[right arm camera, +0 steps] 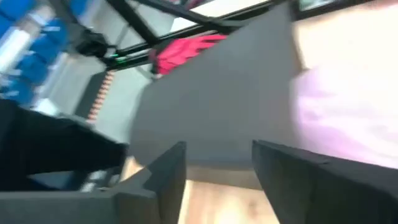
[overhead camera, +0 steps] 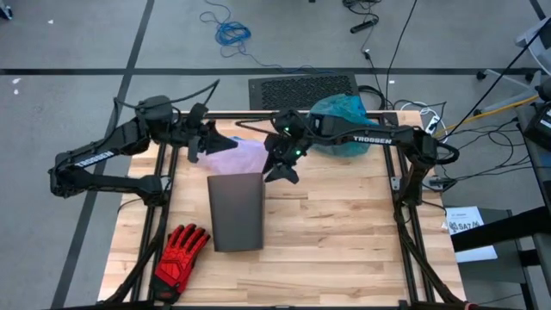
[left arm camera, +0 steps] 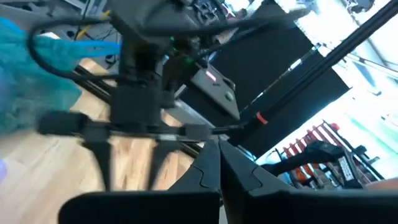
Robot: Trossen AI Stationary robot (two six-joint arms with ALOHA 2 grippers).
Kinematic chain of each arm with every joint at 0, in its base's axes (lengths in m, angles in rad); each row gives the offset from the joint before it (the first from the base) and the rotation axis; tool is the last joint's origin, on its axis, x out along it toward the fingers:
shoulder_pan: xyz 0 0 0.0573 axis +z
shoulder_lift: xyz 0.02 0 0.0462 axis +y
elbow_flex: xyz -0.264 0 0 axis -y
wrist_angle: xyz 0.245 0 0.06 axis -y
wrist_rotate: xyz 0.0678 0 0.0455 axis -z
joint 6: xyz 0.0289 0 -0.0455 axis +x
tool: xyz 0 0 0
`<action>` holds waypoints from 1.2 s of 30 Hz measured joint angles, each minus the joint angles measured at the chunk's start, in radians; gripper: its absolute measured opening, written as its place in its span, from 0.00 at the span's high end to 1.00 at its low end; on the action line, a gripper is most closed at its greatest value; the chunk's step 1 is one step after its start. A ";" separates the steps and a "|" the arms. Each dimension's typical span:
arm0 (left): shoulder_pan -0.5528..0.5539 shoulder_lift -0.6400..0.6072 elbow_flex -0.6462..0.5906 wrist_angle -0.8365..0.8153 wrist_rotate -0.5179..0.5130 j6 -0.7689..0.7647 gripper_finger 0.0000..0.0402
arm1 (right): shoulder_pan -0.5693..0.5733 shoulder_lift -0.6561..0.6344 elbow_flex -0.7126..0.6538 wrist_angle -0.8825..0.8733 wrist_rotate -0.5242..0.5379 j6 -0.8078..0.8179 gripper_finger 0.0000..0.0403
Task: Place trash/remove bag and relplace
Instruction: Put the pink trash bag into the trash bin
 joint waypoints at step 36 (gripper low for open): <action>-0.006 0.000 0.000 -0.008 -0.005 0.029 1.00 | 0.075 0.274 0.000 0.325 -0.347 0.170 0.91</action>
